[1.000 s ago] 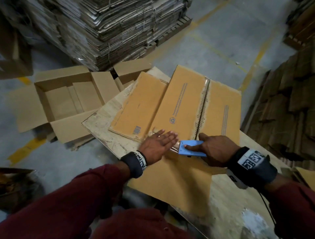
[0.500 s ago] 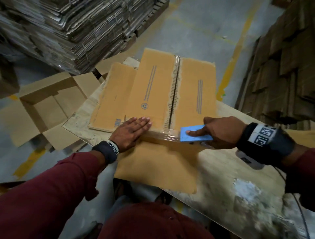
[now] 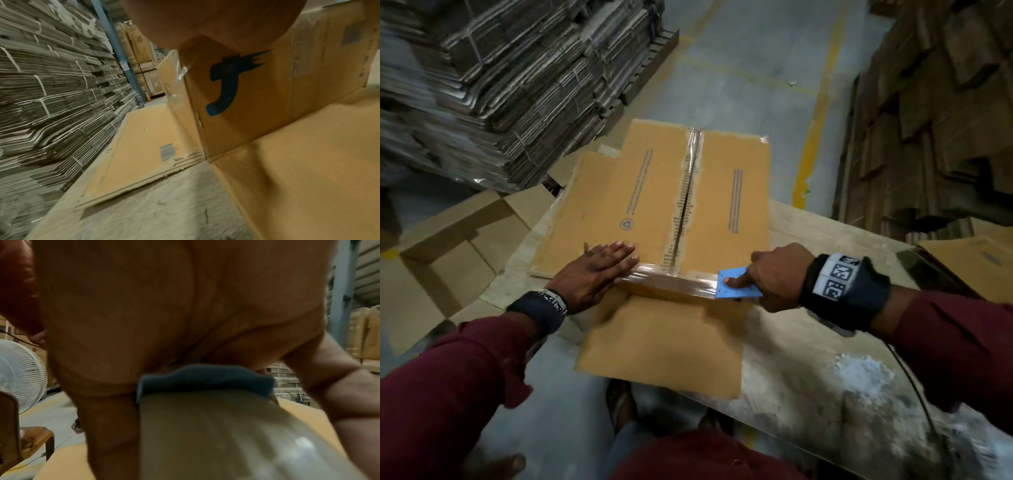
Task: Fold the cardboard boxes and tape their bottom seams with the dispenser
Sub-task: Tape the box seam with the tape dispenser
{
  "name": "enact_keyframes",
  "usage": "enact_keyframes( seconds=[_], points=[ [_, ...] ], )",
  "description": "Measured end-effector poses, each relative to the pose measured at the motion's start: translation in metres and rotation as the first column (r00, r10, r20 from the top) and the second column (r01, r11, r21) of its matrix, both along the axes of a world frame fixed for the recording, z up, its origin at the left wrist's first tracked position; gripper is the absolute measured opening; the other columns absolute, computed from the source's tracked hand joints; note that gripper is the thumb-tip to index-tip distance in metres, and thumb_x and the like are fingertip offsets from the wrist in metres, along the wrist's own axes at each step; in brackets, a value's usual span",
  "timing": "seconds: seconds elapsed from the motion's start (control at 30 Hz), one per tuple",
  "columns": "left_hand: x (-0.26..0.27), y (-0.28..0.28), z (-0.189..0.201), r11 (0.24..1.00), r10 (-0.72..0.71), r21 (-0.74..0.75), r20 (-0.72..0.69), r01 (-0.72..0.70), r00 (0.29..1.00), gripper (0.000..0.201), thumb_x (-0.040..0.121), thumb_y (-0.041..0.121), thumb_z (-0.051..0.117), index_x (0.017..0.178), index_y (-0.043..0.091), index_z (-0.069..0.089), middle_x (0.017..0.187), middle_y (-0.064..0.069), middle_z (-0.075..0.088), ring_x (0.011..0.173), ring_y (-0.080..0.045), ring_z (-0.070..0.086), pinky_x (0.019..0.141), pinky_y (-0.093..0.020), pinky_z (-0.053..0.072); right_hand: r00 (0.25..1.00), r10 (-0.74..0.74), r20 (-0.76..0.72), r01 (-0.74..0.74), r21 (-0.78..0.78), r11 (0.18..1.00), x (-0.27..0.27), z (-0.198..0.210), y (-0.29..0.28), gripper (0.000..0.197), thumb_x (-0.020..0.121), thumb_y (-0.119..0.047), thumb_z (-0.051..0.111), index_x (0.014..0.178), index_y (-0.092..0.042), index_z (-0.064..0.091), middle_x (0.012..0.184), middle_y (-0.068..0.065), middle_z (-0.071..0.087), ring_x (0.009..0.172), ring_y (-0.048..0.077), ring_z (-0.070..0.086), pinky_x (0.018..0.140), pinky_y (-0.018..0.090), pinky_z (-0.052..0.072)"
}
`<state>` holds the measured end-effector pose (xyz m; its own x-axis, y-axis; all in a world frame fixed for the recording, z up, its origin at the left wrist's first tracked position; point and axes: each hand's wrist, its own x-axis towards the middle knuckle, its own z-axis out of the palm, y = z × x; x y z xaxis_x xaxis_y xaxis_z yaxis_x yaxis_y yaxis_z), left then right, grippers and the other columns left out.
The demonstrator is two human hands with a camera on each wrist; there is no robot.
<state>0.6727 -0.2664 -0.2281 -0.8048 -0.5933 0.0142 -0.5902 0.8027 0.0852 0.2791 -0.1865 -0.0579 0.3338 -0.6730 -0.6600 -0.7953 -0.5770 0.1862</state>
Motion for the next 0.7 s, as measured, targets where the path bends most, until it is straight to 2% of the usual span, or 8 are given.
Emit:
enact_keyframes(
  seconds=[0.13, 0.23, 0.3, 0.37, 0.43, 0.5, 0.6, 0.7],
  points=[
    [0.009, -0.003, 0.008, 0.999, 0.047, 0.000, 0.035, -0.047, 0.998, 0.060, 0.109, 0.042, 0.031, 0.166, 0.029, 0.016, 0.172, -0.004, 0.016, 0.159, -0.027, 0.016, 0.127, -0.043, 0.014, 0.999, 0.043, 0.033, -0.043, 0.003, 0.999, 0.020, 0.007, -0.014, 0.057, 0.095, -0.051, 0.055, 0.149, -0.053, 0.039, 0.121, 0.002, 0.063, 0.104, 0.030, 0.065, 0.074, 0.033, 0.049],
    [-0.010, 0.018, 0.020, 0.996, 0.077, -0.055, 0.025, -0.075, 0.997, 0.079, 0.099, 0.061, 0.043, 0.164, 0.020, 0.025, 0.171, -0.009, 0.022, 0.157, -0.032, 0.021, 0.125, -0.053, 0.019, 0.999, 0.026, 0.039, -0.027, 0.035, 0.999, 0.015, 0.008, -0.016, 0.058, 0.092, -0.049, 0.059, 0.147, -0.051, 0.043, 0.116, 0.002, 0.065, 0.100, 0.031, 0.066, 0.081, 0.037, 0.056],
    [-0.043, 0.045, 0.026, 0.995, 0.067, -0.070, -0.075, -0.072, 0.995, 0.089, 0.092, 0.065, 0.054, 0.160, 0.011, 0.035, 0.168, -0.012, 0.030, 0.155, -0.032, 0.028, 0.125, -0.054, 0.021, 0.999, 0.026, 0.034, -0.028, 0.043, 0.999, 0.013, 0.008, -0.014, 0.062, 0.089, -0.045, 0.061, 0.148, -0.050, 0.043, 0.116, 0.003, 0.064, 0.099, 0.032, 0.066, 0.078, 0.036, 0.055],
    [-0.096, 0.071, 0.027, 0.998, 0.005, -0.057, -0.179, -0.015, 0.984, 0.090, 0.091, 0.063, 0.060, 0.157, 0.006, 0.040, 0.165, -0.012, 0.036, 0.153, -0.029, 0.033, 0.126, -0.051, 0.023, 0.998, -0.001, 0.064, -0.002, 0.047, 0.999, 0.015, 0.007, -0.014, 0.060, 0.089, -0.046, 0.062, 0.147, -0.046, 0.047, 0.118, 0.004, 0.064, 0.100, 0.032, 0.066, 0.076, 0.034, 0.050],
    [-0.150, 0.090, 0.021, 1.000, -0.004, 0.005, -0.173, 0.005, 0.985, 0.095, 0.089, 0.066, 0.059, 0.158, 0.004, 0.036, 0.165, -0.014, 0.034, 0.155, -0.027, 0.030, 0.127, -0.046, 0.019, 0.995, -0.046, 0.093, 0.042, 0.050, 0.998, 0.018, 0.007, -0.016, 0.051, 0.089, -0.050, 0.061, 0.139, -0.041, 0.057, 0.112, 0.003, 0.068, 0.098, 0.032, 0.067, 0.077, 0.034, 0.051],
    [-0.177, 0.097, 0.011, 0.995, 0.079, 0.070, -0.108, -0.072, 0.991, 0.102, 0.089, 0.067, 0.056, 0.162, 0.005, 0.024, 0.169, -0.014, 0.024, 0.158, -0.027, 0.020, 0.129, -0.044, 0.016, 0.994, -0.058, 0.089, 0.053, 0.055, 0.997, 0.021, 0.009, -0.020, 0.047, 0.089, -0.053, 0.062, 0.133, -0.039, 0.062, 0.107, 0.002, 0.071, 0.096, 0.032, 0.068, 0.080, 0.035, 0.055],
    [-0.175, 0.098, 0.001, 0.990, 0.125, 0.077, -0.075, -0.119, 0.989, 0.102, 0.087, 0.060, 0.056, 0.164, 0.007, 0.016, 0.171, -0.012, 0.017, 0.159, -0.025, 0.013, 0.128, -0.044, 0.018, 0.997, -0.037, 0.066, 0.031, 0.097, 0.995, 0.019, 0.014, -0.021, 0.050, 0.090, -0.049, 0.061, 0.139, -0.040, 0.058, 0.111, 0.004, 0.070, 0.098, 0.032, 0.067, 0.081, 0.036, 0.054],
    [-0.175, 0.098, 0.000, 0.989, 0.121, 0.094, -0.089, -0.113, 0.989, 0.100, 0.086, 0.056, 0.056, 0.165, 0.009, 0.016, 0.172, -0.009, 0.015, 0.160, -0.023, 0.011, 0.128, -0.043, 0.016, 0.998, -0.038, 0.045, 0.032, 0.122, 0.992, 0.002, 0.022, -0.018, 0.061, 0.091, -0.045, 0.062, 0.149, -0.047, 0.044, 0.122, 0.004, 0.065, 0.106, 0.030, 0.065, 0.079, 0.032, 0.047]
  ],
)
